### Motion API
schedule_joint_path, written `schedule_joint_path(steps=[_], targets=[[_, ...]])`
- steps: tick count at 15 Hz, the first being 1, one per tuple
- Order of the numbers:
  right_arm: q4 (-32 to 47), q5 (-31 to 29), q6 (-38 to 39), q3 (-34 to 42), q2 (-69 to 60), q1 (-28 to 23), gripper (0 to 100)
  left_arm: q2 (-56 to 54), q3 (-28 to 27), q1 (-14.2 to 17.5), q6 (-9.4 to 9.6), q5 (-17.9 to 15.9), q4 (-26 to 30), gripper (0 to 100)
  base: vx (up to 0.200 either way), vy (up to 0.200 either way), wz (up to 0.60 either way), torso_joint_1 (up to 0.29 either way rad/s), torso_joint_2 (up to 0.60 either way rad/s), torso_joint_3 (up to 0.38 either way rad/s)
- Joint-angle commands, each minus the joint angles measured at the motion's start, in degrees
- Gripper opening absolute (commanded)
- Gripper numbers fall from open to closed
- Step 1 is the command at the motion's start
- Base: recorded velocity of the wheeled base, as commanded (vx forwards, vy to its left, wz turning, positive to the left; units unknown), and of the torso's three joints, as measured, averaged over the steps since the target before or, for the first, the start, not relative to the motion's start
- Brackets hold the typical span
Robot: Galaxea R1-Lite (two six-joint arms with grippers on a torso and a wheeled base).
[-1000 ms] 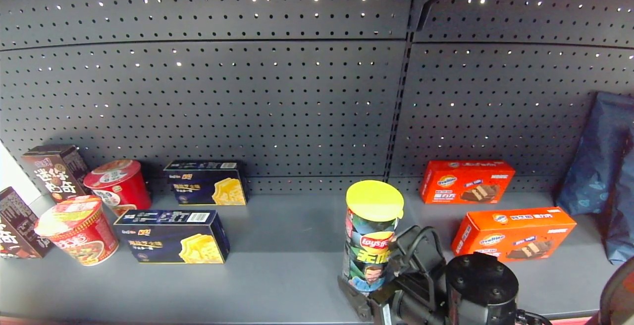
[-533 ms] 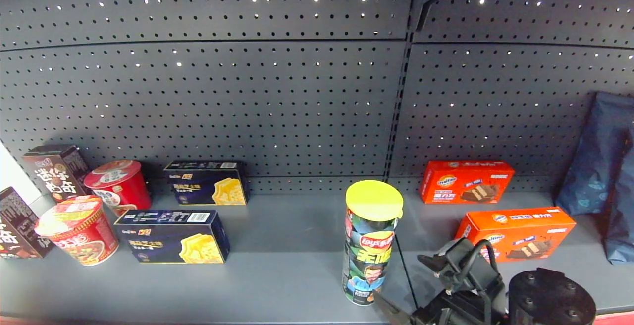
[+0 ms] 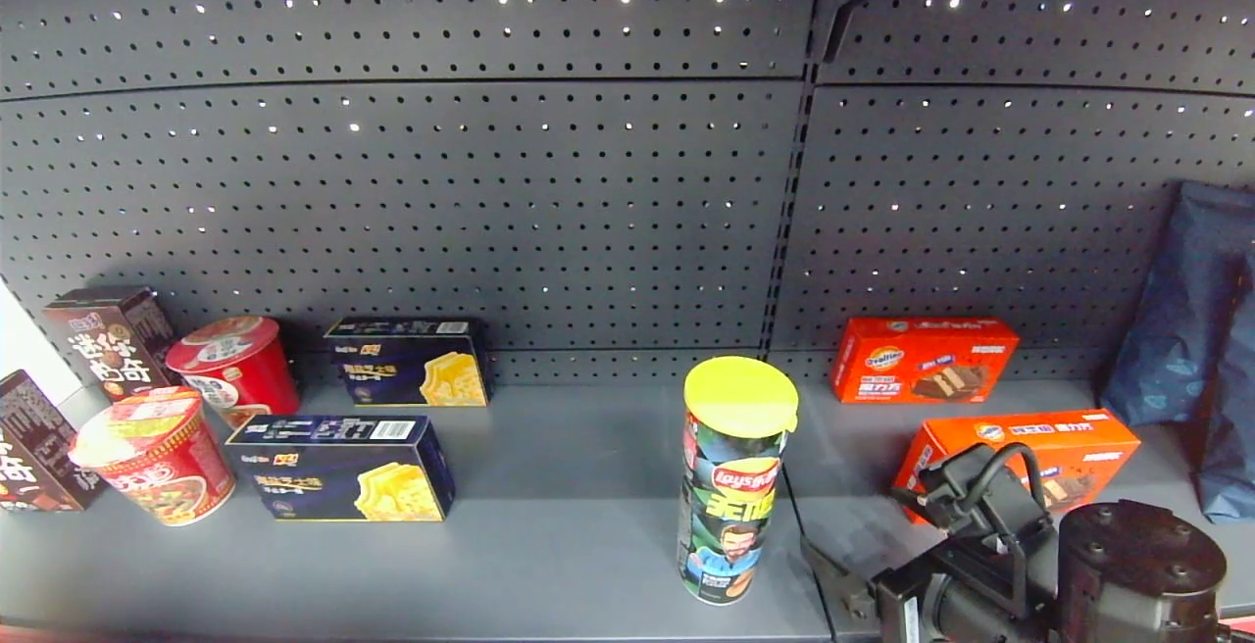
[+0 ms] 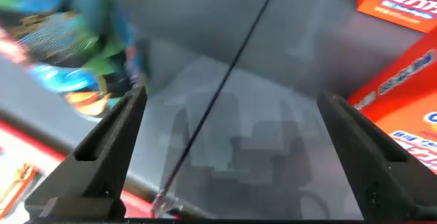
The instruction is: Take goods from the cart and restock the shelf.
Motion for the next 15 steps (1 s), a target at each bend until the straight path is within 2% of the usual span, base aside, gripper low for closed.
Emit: schedule_joint_path(steps=[1,7,15], targets=[[0.14,-0.08,0.02,-2.19,1.36,-0.80,100,0.03,0.08,0.00,0.06,0.02,0.01,0,0.000,0.000,0.00,0.000,0.00,0.000],[0.40,-0.17,0.02,-7.03,6.55,-0.10,100,0.11,-0.01,0.00,-0.03,-0.07,0.01,0,0.000,0.000,0.00,0.000,0.00,0.000],[0.14,-0.17,0.02,-8.08,8.74,1.57,100,0.03,0.69,0.00,-0.03,-0.07,0.01,0,0.000,0.000,0.00,0.000,0.00,0.000]])
